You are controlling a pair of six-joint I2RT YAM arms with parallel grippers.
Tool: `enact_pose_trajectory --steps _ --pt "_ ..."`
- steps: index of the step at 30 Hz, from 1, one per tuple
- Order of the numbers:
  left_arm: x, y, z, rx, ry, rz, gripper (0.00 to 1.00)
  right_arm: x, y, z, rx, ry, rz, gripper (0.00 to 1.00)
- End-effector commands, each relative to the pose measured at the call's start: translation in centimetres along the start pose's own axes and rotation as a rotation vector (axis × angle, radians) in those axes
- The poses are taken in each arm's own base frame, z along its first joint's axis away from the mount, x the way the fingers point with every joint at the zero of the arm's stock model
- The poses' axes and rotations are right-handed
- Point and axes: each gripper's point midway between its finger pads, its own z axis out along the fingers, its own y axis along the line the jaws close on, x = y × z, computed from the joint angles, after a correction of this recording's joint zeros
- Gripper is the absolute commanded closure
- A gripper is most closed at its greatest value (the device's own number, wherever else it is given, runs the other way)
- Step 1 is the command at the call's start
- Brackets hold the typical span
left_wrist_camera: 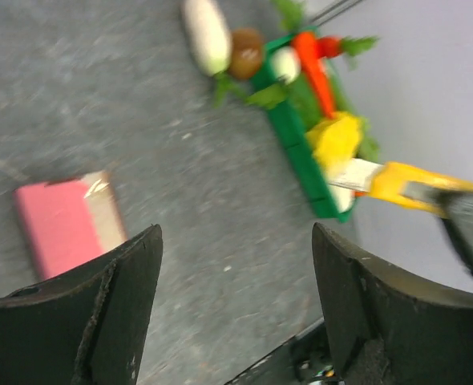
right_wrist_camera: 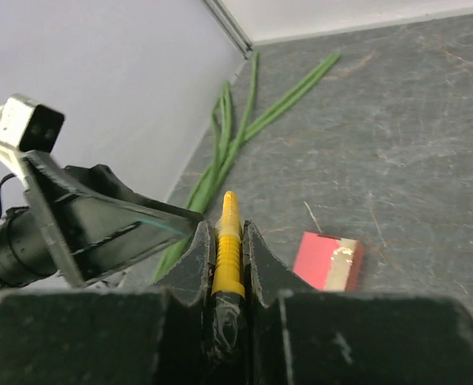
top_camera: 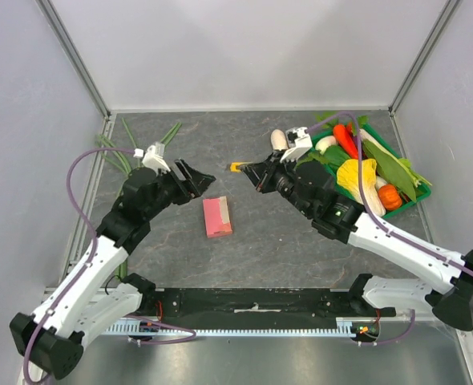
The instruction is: Unpack the express box
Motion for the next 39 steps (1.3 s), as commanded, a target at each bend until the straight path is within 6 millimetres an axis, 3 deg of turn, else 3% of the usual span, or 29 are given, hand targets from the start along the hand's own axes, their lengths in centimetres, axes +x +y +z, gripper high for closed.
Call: enact_pose_trajectory --steps 1,9,16,20,27,32,39 --pt "3.1 6.4 1.2 -0.207 0.094 0.086 0.2 0.3 -1.1 0.8 0.099 -0.012 -0.135 1.0" --pt "8.9 13.0 3.1 -0.347 0.293 0.094 0.19 6.5 -3.1 2.7 0.183 0.104 -0.264 1.0" --pt "12.9 16.4 4.4 -0.407 0.458 0.044 0.18 10.9 -5.3 3.9 0.24 0.185 -0.334 1.0" --pt "14.6 16.5 5.3 -0.388 0.535 -0.012 0.19 12.3 -6.2 4.5 0.254 0.207 -0.356 1.0" --pt "15.1 16.6 6.2 -0.378 0.544 -0.047 0.19 13.8 -7.6 5.3 0.294 0.231 -0.404 1.0" --pt "15.7 18.8 5.4 -0.488 0.562 -0.028 0.2 15.4 -8.6 5.9 0.311 0.264 -0.421 1.0" --pt "17.2 20.3 4.5 -0.554 0.605 -0.061 0.31 16.3 -9.2 6.7 0.33 0.268 -0.438 1.0"
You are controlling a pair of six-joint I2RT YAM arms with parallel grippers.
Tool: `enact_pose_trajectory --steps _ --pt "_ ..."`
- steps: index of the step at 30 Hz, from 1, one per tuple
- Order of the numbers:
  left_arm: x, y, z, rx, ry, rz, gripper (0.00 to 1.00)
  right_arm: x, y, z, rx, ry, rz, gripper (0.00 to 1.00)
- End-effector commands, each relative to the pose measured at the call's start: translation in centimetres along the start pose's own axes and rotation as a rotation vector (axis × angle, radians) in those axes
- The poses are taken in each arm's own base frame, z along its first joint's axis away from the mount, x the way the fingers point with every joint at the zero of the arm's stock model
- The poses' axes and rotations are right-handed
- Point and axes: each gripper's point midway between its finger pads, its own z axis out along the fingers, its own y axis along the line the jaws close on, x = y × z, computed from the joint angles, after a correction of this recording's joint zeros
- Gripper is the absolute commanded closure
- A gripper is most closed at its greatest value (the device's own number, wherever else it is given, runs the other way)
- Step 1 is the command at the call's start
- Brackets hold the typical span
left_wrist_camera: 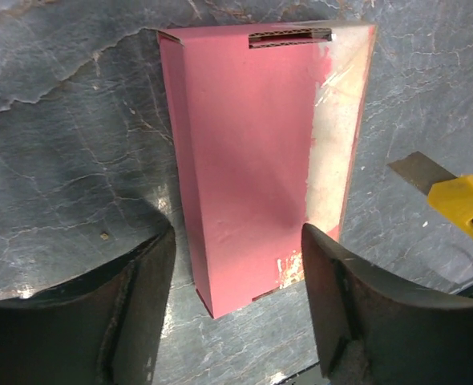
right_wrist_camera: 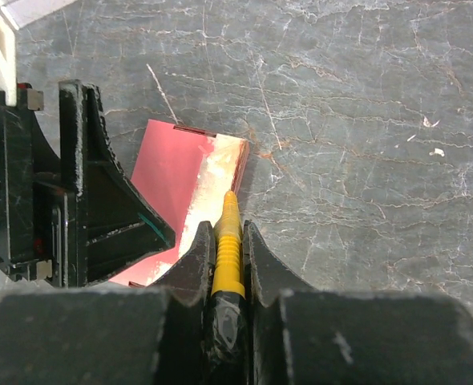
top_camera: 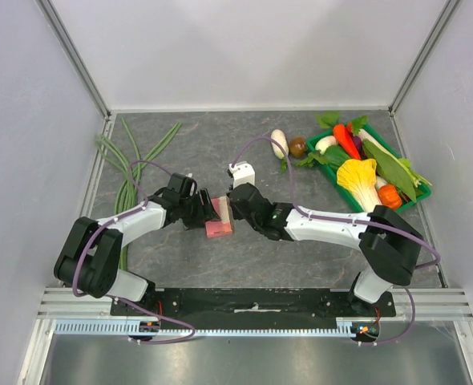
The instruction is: Unpack the express box
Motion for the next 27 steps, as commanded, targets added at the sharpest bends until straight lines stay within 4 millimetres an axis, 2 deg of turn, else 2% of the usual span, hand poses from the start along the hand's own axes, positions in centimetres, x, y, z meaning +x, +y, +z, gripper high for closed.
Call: enact_pose_trajectory --steps 1,12,21,27 --pt "1.0 2.0 0.9 -0.082 0.039 -0.035 0.33 -2.5 0.9 0.6 0.008 -0.08 0.018 1.0" --pt "2.4 3.4 1.4 -0.137 0.081 -0.066 0.54 -2.6 1.1 1.6 0.019 -0.084 0.022 1.0" --pt "2.4 3.9 1.3 -0.162 0.076 -0.07 0.59 -2.2 0.7 1.9 0.049 -0.081 0.023 1.0" --pt "2.5 3.8 1.4 -0.153 0.076 -0.082 0.59 -1.8 0.8 2.2 0.046 -0.072 0.026 1.0"
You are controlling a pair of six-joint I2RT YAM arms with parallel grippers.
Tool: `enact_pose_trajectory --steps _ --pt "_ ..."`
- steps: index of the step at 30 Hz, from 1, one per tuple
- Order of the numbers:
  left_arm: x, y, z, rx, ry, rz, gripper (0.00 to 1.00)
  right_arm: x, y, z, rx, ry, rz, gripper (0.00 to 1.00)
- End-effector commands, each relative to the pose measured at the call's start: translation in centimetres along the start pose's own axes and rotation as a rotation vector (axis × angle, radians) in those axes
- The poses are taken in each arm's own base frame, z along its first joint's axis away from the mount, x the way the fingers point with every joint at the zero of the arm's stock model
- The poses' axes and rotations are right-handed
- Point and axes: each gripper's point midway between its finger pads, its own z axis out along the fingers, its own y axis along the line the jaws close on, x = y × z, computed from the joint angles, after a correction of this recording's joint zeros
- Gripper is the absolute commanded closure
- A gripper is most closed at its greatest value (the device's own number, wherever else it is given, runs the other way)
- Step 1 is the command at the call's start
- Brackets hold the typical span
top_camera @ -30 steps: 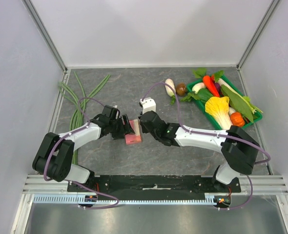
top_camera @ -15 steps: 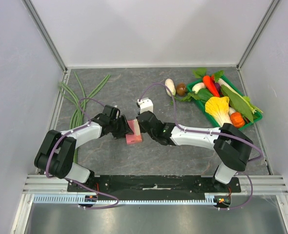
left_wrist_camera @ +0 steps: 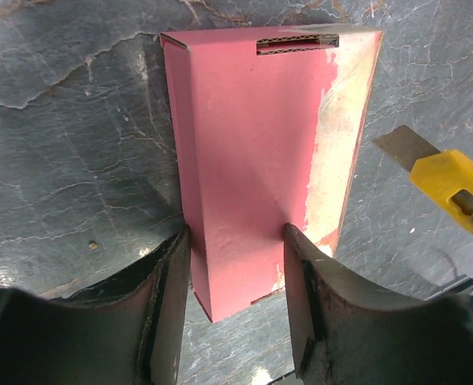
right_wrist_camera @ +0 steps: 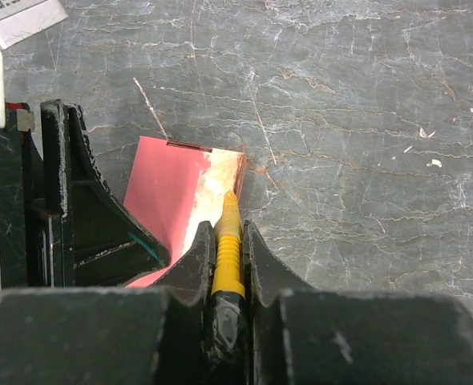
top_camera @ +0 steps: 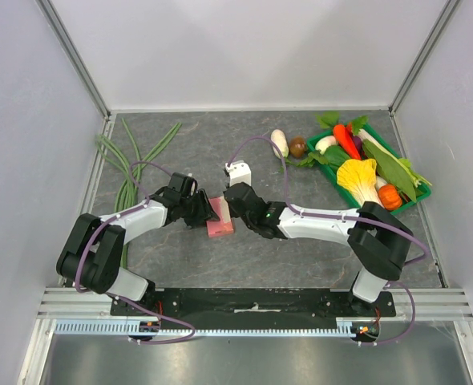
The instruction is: Unpack the express box
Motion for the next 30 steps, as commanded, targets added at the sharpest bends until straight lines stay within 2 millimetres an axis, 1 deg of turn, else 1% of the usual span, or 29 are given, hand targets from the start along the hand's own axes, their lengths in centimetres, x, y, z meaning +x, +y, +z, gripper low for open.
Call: enact_pose_trajectory --steps 1,8,19,30 --pt "2.5 4.1 0.8 -0.157 0.063 -0.043 0.59 -2.0 0.9 0.4 0.0 -0.058 0.035 1.0" --pt "2.5 3.9 0.9 -0.15 0.063 -0.045 0.6 -1.8 0.9 0.7 0.001 -0.05 0.039 1.0" --pt "2.5 4.2 0.9 -0.163 0.062 -0.048 0.61 -1.7 0.1 0.7 0.037 -0.049 0.019 1.0" --pt "2.6 3.9 0.9 -0.149 0.066 -0.057 0.62 -0.2 0.3 1.3 0.031 -0.013 0.013 1.0"
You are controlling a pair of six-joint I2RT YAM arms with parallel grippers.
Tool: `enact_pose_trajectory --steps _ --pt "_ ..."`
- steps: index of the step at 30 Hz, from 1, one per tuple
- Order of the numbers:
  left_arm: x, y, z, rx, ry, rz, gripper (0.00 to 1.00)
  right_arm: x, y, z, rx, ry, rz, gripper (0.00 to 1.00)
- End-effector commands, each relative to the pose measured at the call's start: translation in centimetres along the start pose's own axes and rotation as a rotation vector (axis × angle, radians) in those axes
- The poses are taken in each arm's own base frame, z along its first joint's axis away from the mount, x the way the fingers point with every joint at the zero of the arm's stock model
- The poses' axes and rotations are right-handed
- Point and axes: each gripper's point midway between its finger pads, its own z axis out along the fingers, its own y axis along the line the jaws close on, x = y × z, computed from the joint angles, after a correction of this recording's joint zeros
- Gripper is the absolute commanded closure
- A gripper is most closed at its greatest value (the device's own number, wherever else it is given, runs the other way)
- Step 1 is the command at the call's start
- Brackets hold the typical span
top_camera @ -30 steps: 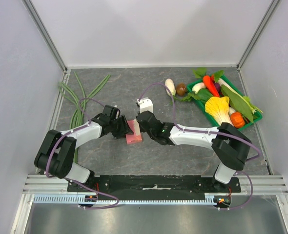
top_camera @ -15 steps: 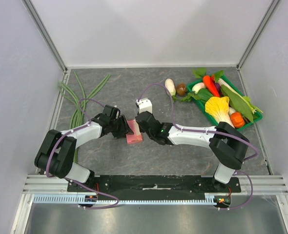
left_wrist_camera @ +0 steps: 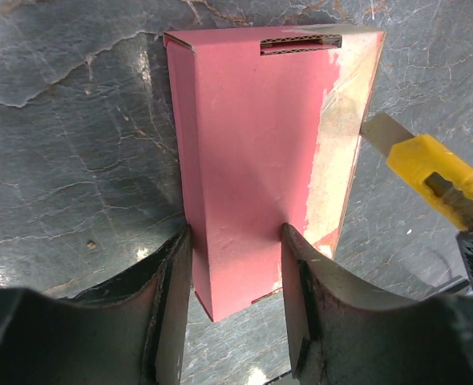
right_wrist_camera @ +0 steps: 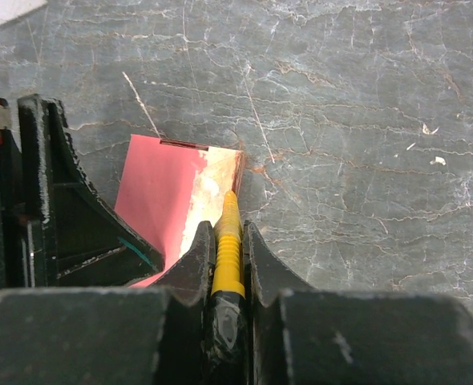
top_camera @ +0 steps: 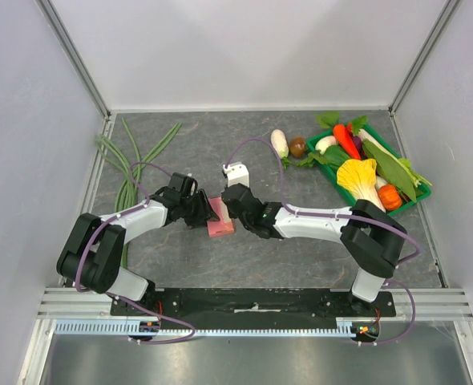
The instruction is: Unpack the express box
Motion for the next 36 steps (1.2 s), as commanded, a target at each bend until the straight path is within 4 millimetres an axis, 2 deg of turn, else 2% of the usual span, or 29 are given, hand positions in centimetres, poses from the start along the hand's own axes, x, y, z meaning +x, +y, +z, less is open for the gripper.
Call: enact_pose_trajectory --steps 1,6,9,10,11,17,30,36 --pt "2.5 4.0 0.9 -0.147 0.066 -0.041 0.62 -0.7 0.4 0.5 0.009 -0.019 0.022 1.0" --pt "2.5 3.3 0.8 -0.12 0.067 -0.073 0.62 0.1 0.3 0.5 0.017 0.011 0.024 1.0" --pt "2.4 2.8 0.6 -0.108 0.061 -0.109 0.64 0.2 0.4 0.3 0.016 0.03 0.029 1.0" --pt "2.3 2.7 0.6 -0.105 0.057 -0.12 0.66 -0.3 0.7 0.3 0.011 0.023 0.039 1.0" --pt "2.3 2.5 0.5 -0.101 0.05 -0.145 0.67 0.2 0.4 0.1 0.025 0.054 0.023 1.0" --pt "1.8 1.5 0.8 -0.063 0.036 -0.223 0.7 0.4 0.7 -0.3 0.042 0.096 0.014 1.0" --pt "1.6 2.0 1.0 -0.065 0.029 -0.272 0.73 2.3 0.6 -1.4 0.036 0.146 -0.048 1.0" --pt "1.4 2.2 1.0 -0.066 0.023 -0.28 0.74 2.3 0.5 -2.6 0.016 0.157 -0.052 1.0"
